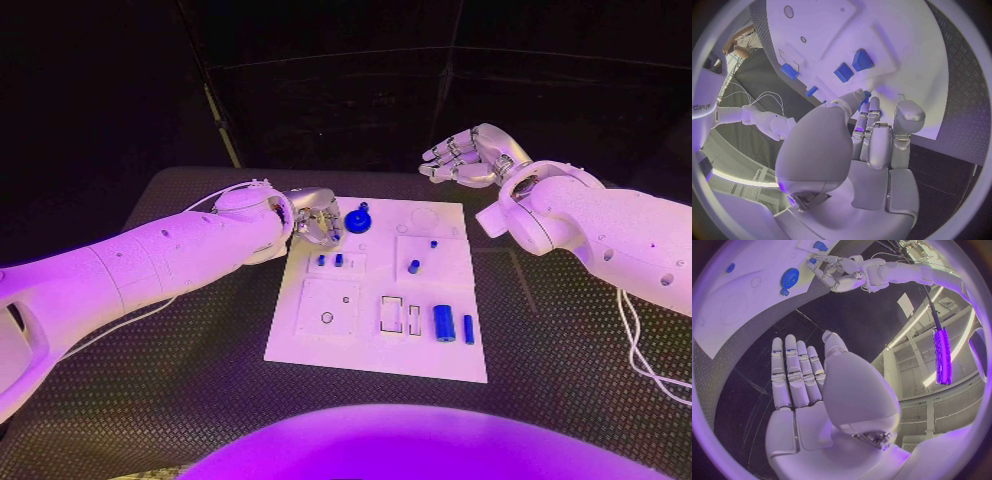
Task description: Assemble the parts on the task board
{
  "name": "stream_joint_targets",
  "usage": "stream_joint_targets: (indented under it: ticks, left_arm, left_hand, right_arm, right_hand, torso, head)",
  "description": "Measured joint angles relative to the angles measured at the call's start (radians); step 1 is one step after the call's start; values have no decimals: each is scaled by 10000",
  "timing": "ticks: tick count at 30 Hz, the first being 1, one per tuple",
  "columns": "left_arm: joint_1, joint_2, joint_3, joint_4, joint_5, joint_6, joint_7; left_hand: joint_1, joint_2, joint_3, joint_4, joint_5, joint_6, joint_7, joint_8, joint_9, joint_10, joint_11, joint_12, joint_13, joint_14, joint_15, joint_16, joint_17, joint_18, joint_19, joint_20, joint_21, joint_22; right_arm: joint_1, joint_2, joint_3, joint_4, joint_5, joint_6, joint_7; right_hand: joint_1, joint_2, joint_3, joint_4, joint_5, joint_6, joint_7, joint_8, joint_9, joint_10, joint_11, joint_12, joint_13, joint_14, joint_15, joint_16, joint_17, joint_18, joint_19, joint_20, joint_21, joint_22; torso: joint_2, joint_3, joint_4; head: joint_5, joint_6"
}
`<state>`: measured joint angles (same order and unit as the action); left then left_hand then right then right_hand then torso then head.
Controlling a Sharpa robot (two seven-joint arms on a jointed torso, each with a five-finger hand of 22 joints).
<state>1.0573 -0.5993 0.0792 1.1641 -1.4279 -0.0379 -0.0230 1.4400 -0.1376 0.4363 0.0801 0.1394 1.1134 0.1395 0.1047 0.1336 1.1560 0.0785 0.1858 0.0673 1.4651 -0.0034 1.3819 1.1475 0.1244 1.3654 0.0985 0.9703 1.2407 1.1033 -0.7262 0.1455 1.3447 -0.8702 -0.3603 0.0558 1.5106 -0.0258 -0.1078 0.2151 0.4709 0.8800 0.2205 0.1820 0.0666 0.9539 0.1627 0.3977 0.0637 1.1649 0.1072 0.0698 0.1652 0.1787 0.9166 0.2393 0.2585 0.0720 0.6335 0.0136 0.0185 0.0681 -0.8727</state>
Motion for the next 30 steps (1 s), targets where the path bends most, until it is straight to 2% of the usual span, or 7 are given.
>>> stream_joint_targets:
  ticks: [25,30]
  left_arm:
    - [-33,65,-7,-116,15,91,22]
    - [-40,75,-8,-127,16,91,22]
  left_hand:
    - [0,0,30,-30,-39,0,0,-38,-11,36,-36,-41,6,0,0,0,-49,-1,0,0,0,0]
    - [-61,-61,71,-71,-39,-194,72,-269,-110,36,-36,-211,6,0,0,0,-82,0,0,0,0,28]
  right_arm:
    - [0,6,-2,-17,28,69,-5]
    - [0,13,-2,-24,29,74,-6]
  right_hand:
    - [0,0,0,-1,0,0,0,0,0,0,0,0,0,0,0,0,-7,1,0,0,0,0]
    - [0,0,-1,0,0,0,0,0,0,0,0,0,0,0,0,0,-7,1,0,0,0,1]
  torso:
    - [0,1,0]
    - [0,0,0]
  head:
    - [-12,0]
    - [7,0]
